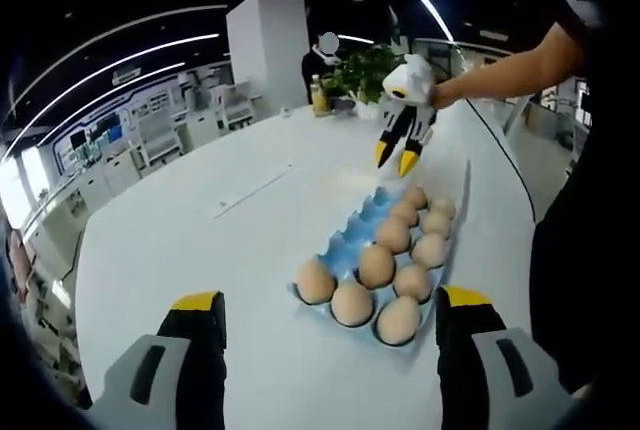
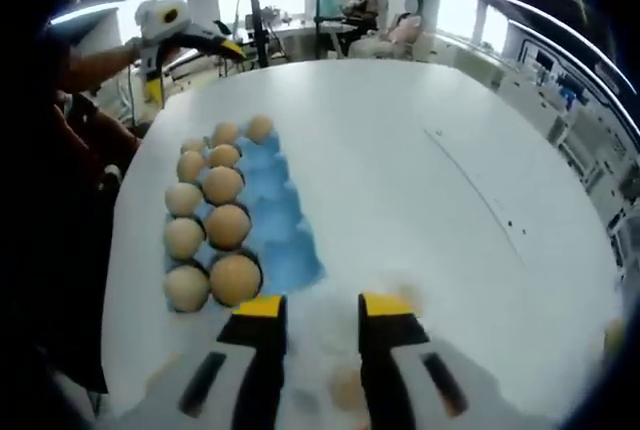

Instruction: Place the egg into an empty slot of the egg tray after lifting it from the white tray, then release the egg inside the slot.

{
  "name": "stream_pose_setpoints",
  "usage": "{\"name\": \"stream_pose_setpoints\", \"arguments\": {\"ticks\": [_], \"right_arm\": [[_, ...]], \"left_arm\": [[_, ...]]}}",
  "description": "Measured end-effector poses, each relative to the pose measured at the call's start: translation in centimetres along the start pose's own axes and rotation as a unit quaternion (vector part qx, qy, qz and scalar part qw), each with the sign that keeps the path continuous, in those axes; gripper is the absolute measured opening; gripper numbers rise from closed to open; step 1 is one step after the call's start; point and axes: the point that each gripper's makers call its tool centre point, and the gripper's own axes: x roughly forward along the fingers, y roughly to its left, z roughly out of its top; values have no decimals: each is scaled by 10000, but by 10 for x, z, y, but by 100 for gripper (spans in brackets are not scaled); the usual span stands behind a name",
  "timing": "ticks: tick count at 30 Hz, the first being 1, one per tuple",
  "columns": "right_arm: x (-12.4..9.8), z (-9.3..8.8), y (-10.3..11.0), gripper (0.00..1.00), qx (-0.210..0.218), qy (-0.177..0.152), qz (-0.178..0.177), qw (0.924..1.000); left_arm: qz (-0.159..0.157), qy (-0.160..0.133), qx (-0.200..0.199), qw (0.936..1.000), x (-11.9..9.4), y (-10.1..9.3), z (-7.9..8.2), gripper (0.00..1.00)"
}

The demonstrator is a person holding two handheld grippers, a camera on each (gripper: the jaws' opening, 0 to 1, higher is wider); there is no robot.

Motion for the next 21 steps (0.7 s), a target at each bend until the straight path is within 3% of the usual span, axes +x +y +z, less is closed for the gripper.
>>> {"name": "stream_pose_setpoints", "arguments": {"ticks": [5,11,17,21], "right_arm": [[-15,-23,-10,28,-48,229,-212,9995],[-32,-39,-22,28,8,384,-384,9985],[-31,-52,-22,28,-198,774,-389,9960],[-24,-62,-18,28,-578,1205,-259,9907]], "left_arm": [[-4,4,0,10000,0,0,0,88],[-17,6,9,10000,0,-1,0,88],[-15,-29,9,10000,0,-1,3,88],[-6,-16,11,10000,-1,0,2,88]]}}
